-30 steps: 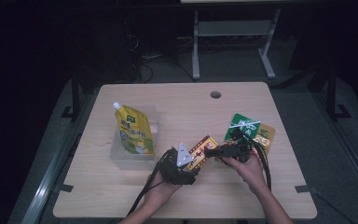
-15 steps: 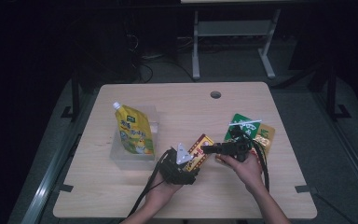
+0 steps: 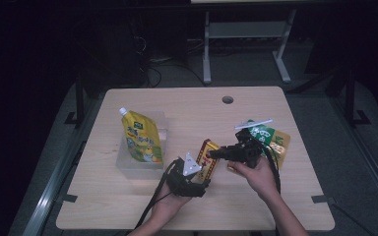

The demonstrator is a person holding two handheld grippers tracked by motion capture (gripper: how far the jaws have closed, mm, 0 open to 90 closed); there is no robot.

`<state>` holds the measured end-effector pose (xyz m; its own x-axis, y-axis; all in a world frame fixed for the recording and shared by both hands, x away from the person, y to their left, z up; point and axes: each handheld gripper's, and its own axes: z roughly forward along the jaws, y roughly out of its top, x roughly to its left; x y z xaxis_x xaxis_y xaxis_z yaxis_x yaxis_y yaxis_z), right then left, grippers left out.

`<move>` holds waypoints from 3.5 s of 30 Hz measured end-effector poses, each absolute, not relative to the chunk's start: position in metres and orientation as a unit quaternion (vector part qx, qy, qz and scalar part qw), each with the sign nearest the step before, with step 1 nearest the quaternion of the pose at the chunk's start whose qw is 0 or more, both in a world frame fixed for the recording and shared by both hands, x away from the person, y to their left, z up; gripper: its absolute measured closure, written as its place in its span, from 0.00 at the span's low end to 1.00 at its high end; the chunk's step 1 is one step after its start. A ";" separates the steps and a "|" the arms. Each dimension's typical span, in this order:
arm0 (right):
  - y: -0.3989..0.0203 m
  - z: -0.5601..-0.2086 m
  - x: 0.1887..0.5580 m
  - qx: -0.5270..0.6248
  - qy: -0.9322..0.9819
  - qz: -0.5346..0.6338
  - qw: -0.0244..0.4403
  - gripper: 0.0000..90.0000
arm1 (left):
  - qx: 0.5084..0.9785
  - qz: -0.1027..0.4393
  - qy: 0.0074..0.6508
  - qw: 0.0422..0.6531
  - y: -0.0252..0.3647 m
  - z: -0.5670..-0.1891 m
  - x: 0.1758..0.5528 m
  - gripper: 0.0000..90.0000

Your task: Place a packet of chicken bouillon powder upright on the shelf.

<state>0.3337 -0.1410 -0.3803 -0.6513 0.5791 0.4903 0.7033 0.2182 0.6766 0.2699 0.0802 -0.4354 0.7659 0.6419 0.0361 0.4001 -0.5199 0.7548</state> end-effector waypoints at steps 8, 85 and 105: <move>-0.145 -0.373 0.338 -0.407 -0.785 -0.466 0.037 0.75 | 0.862 0.142 0.299 0.385 0.083 -0.442 0.262 0.29; 0.009 -0.297 0.359 -0.102 -0.882 -0.460 0.015 0.74 | 0.869 0.093 0.215 0.437 0.080 -0.448 0.233 0.21; 0.038 -0.307 0.370 -0.088 -0.890 -0.446 0.021 0.74 | 0.865 0.086 0.223 0.441 0.080 -0.448 0.232 0.21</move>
<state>0.3696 0.0376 -0.3065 -0.9836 0.1386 0.1158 0.1757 0.5858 0.7912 0.2322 0.0803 -0.4483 0.8860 0.4613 -0.0473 0.3091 -0.5115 0.8018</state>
